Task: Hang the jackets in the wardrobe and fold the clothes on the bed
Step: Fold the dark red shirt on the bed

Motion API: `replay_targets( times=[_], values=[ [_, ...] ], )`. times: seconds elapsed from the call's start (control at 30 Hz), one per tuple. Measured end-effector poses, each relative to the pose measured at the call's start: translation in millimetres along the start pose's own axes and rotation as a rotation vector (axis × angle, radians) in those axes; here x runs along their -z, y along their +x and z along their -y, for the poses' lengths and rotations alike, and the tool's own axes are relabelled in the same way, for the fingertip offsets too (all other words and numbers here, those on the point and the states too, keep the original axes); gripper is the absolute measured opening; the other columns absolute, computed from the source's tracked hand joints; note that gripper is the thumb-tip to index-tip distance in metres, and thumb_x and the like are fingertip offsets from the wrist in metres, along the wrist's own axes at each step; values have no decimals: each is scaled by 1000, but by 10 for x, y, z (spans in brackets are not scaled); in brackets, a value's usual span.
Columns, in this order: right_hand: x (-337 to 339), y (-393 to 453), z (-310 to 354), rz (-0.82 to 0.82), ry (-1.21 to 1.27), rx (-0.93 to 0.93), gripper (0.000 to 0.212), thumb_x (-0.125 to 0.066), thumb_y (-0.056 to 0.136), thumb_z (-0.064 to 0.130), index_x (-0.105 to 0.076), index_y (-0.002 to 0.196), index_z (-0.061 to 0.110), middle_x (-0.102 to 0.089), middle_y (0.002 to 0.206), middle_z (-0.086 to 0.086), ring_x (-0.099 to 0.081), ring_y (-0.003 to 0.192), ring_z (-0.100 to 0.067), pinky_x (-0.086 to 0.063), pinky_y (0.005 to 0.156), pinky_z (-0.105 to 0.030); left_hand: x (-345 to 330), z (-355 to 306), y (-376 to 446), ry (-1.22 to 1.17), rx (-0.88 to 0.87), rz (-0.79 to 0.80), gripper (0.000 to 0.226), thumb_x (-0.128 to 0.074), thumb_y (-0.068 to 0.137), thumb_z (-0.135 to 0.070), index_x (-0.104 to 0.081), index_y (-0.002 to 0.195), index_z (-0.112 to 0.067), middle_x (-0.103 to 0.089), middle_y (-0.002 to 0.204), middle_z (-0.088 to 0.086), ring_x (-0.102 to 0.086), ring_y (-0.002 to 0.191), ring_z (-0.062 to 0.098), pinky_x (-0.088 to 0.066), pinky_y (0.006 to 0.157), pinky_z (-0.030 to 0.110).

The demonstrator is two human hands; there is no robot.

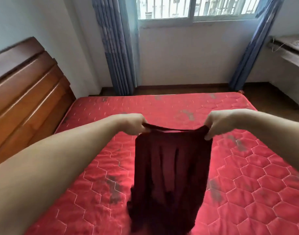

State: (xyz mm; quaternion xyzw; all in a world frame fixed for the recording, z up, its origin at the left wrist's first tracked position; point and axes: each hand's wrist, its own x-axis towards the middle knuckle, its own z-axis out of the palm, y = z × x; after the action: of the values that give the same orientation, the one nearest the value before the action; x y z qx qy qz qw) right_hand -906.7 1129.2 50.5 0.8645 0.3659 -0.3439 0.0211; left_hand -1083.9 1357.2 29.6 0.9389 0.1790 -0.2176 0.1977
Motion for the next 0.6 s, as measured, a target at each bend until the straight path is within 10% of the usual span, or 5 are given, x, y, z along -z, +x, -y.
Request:
replay_targets(
  times=[0.1,0.23,0.37,0.47,0.6],
  values=[
    [519,349,24,-503,477,-5,5,-63,86,6,-66,87,10,-56,65,-10,-54,44,-20,-42,39,-20,581,-115,263,-101,30,-526,19,-55,95,-28,-73,97,-23,-64,77,-1,-65,71,19,-48,62,22],
    [1451,343,241,-761,970,257,16,-51,92,11,-60,84,21,-69,88,-7,-72,61,-22,-60,53,-36,1491,-375,324,-897,-80,-752,15,-50,99,-16,-60,96,-26,-64,91,-1,-68,64,14,-56,54,26],
    [2057,89,336,-1109,869,450,16,-56,85,12,-60,78,26,-65,79,1,-64,61,-10,-55,57,-26,2077,-495,188,-961,-266,-1005,19,-56,95,-6,-65,86,-20,-70,69,-13,-67,63,4,-57,62,23],
    [2150,-50,321,-1289,653,503,6,-59,82,18,-64,84,19,-65,75,5,-55,58,1,-46,57,-19,2194,-462,54,-828,-318,-1063,24,-62,86,-8,-75,77,-26,-75,86,8,-65,81,20,-52,91,46],
    [1841,-201,264,-1336,540,570,5,-57,87,14,-62,88,17,-60,77,3,-52,66,-2,-37,58,-10,1968,-427,-128,-745,-372,-1066,22,-65,77,-27,-76,75,-47,-74,87,8,-62,79,19,-53,82,47]
  ],
)
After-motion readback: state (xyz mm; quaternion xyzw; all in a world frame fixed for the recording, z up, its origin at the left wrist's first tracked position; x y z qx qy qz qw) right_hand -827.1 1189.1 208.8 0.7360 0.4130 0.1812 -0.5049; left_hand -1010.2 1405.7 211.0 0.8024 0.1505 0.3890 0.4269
